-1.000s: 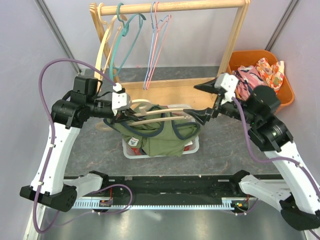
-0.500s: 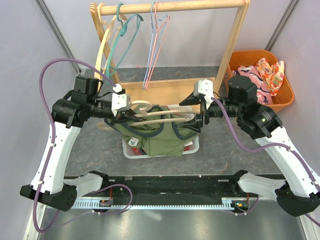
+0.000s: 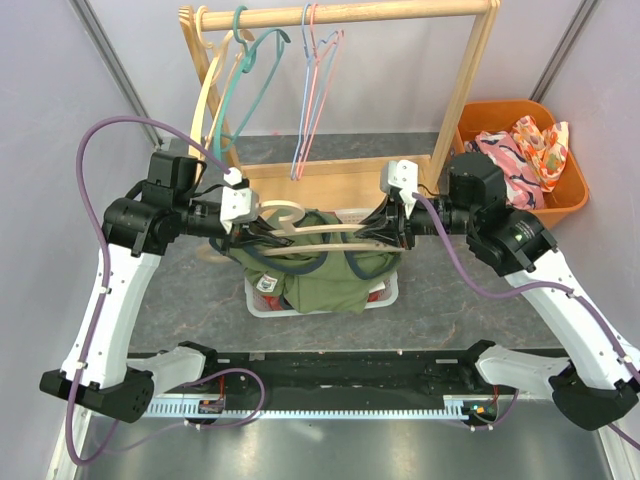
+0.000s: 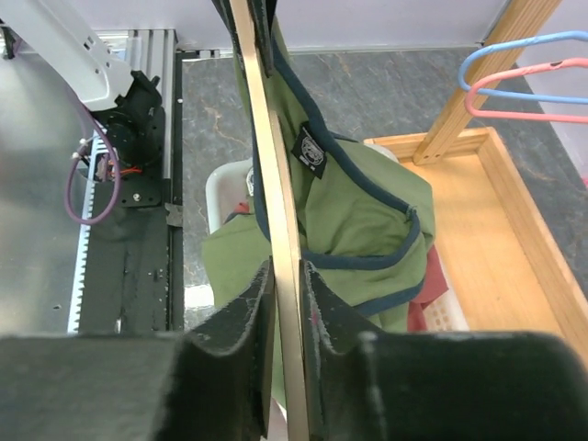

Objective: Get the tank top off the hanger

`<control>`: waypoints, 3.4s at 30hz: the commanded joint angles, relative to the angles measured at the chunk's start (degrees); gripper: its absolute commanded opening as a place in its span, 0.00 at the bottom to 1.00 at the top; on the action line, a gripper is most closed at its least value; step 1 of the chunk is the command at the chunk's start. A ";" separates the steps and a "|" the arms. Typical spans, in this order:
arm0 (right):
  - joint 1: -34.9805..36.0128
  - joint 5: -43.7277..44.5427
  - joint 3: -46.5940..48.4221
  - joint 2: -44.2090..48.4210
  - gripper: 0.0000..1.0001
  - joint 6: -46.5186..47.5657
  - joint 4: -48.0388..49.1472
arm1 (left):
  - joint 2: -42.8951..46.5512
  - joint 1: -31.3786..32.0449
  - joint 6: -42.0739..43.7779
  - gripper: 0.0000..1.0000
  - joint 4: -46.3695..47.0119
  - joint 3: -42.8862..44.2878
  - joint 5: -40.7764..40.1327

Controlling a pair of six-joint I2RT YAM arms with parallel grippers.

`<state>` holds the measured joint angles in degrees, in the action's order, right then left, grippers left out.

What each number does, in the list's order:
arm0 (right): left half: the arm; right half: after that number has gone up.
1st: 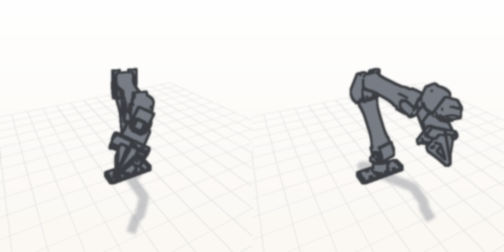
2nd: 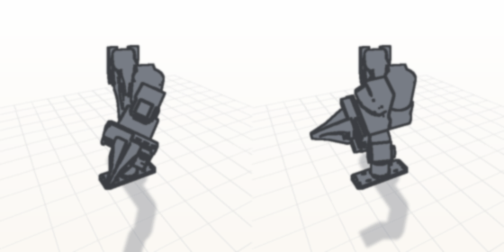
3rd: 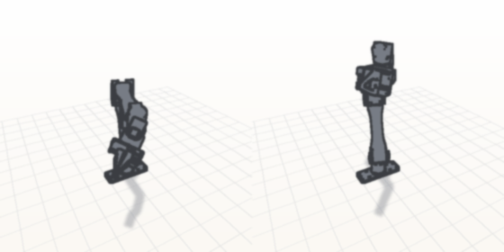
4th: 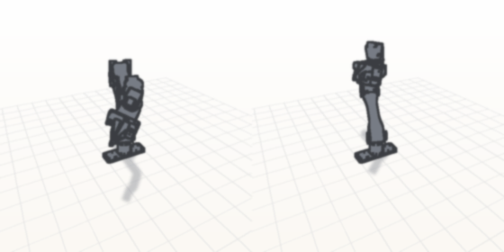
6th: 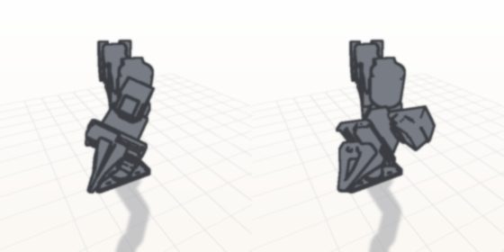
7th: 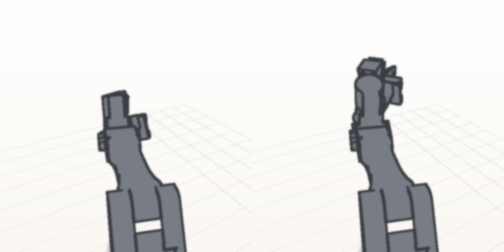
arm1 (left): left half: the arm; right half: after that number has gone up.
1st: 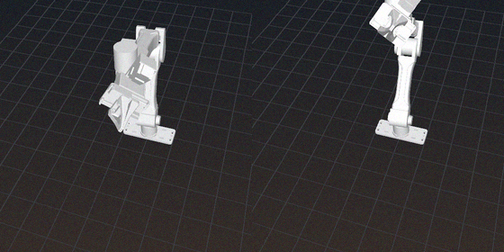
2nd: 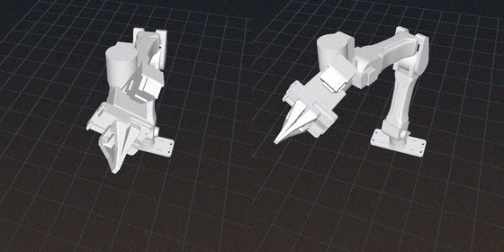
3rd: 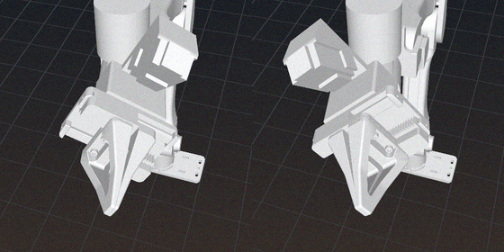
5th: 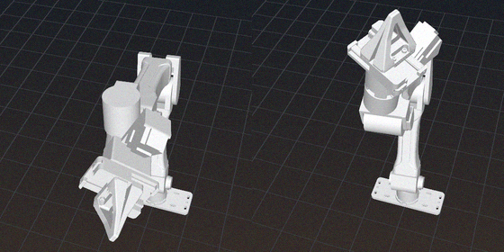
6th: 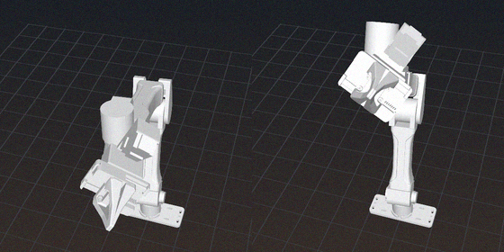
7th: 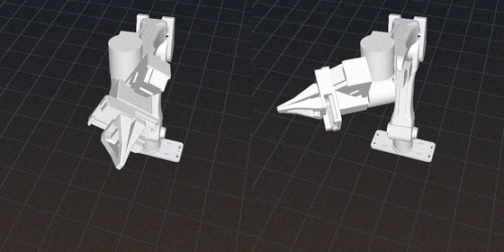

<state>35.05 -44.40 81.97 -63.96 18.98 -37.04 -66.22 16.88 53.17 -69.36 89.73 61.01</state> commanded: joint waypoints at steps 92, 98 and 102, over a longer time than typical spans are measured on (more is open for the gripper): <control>0.28 64.97 17.43 10.80 0.00 -17.84 -11.92 | -3.59 8.78 -18.54 1.00 41.51 -40.70 -37.28; 0.28 65.59 21.38 5.17 0.00 -16.87 -6.65 | 2.93 8.78 -19.94 1.00 33.34 -32.10 -38.86; 0.28 64.53 23.67 0.60 0.00 -16.87 -5.07 | 6.79 8.78 -21.61 1.00 27.81 -27.69 -40.01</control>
<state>35.27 19.55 101.51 -61.17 1.54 -48.58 -63.51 25.58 34.26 -36.42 56.14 23.09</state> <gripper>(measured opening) 0.052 0.993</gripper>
